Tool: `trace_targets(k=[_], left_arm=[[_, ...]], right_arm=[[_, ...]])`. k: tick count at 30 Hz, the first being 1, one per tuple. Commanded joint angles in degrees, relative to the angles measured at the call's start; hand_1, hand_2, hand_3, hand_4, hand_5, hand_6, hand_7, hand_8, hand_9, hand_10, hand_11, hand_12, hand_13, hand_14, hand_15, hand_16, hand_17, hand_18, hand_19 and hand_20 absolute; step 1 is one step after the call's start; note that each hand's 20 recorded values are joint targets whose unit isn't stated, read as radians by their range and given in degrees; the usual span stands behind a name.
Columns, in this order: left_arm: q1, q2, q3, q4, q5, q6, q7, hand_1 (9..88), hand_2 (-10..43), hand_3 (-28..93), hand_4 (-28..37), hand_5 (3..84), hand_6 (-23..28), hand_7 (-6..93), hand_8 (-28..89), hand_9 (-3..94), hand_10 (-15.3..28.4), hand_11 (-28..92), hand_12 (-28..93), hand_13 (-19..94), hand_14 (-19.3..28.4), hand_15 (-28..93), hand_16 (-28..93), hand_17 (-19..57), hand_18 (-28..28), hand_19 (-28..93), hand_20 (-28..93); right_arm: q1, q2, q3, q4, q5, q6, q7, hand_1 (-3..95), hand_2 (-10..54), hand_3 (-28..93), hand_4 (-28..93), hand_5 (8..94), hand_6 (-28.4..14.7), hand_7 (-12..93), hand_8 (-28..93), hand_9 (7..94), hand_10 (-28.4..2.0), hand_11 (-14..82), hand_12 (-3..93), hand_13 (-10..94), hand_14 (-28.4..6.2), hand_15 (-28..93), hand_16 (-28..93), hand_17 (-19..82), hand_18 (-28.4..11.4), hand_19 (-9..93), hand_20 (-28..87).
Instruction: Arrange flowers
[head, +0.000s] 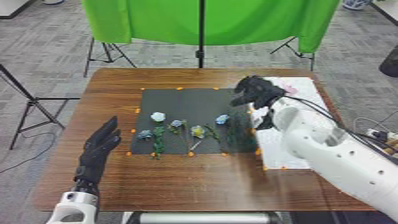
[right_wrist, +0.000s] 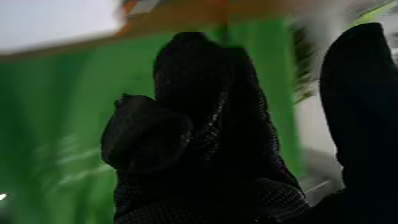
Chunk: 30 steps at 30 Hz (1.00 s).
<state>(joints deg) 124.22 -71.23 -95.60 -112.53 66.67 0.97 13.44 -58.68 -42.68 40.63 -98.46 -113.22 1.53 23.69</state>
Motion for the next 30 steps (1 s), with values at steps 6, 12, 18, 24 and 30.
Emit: trace_targets(k=[6, 12, 18, 24, 30], left_arm=[[0.5, -1.02, 0.75, 0.79, 0.2, -0.71, -0.38, 34.9, -9.5, 59, -15.3, 31.1, 3.2, 5.6, -4, 25.5, 8.0, 2, 18, 23, 12.1, 5, 5, 1.9, 10.2, 1, 18], [0.59, -1.03, 0.73, 0.63, 0.11, -0.83, -0.76, 34.9, -9.5, 59, -15.2, 31.2, 3.2, 5.6, -4, 25.6, 8.0, 2, 18, 23, 12.0, 5, 5, 1.8, 10.3, 1, 18], [0.87, -1.14, 0.59, 0.48, 0.04, -0.66, -0.82, 34.9, -9.5, 59, -15.2, 31.2, 3.3, 5.5, -4, 25.7, 8.0, 2, 18, 23, 12.0, 5, 5, 1.8, 10.3, 1, 18], [0.84, -1.01, 0.62, 0.57, 0.1, -1.09, -0.78, 34.7, -9.5, 59, -15.2, 31.2, 3.2, 5.4, -4, 25.8, 8.1, 2, 17, 23, 12.1, 5, 5, 1.7, 10.3, 1, 18], [0.62, -0.93, 0.59, 0.73, 0.22, -1.42, -0.99, 34.8, -9.5, 59, -15.2, 31.3, 3.2, 5.3, -4, 25.9, 8.1, 3, 17, 23, 12.1, 5, 5, 1.7, 10.3, 1, 18]], right_arm=[[9.74, -5.98, -1.76, 25.71, -5.34, -4.79, 12.85, 33.0, -9.5, 61, -16, 40.1, -4.4, 6, -4, 44.0, -20.0, 4.6, 17.9, 82, -7.4, 52, 29, 56, -13.8, 91, 43], [7.85, -7.49, -4.13, 31.6, -5.59, 0.93, 9.58, 36.1, -9.5, 62, -18, 44.1, -1.1, 9, -6, 53.4, -17.6, 7.6, 17.4, 84, -6.1, 52, 27, 58, -13.0, 92, 40], [6.99, -6.42, -7.89, 32.87, -8.67, 13.41, 6.04, 53.4, -9.5, 57, -21, 67.4, 2.3, 19, 0, 79.5, -11.0, 14.1, 23.6, 92, -2.7, 52, 30, 64, -10.6, 93, 45], [-0.35, 1.49, -0.22, 14.35, -10.9, 17.0, 5.79, 61.8, -9.5, 54, -20, 79.2, 1.4, 22, 9, 90.0, -8.8, 6.6, 34.4, 94, -1.7, 53, 31, 67, -9.9, 93, 49], [-7.95, 7.23, 3.77, -2.42, -6.45, 7.83, 2.43, 61.4, -9.5, 55, -19, 79.3, 1.4, 22, 9, 90.1, -8.7, 6.4, 35.1, 94, -1.3, 54, 31, 67, -9.6, 93, 49]])
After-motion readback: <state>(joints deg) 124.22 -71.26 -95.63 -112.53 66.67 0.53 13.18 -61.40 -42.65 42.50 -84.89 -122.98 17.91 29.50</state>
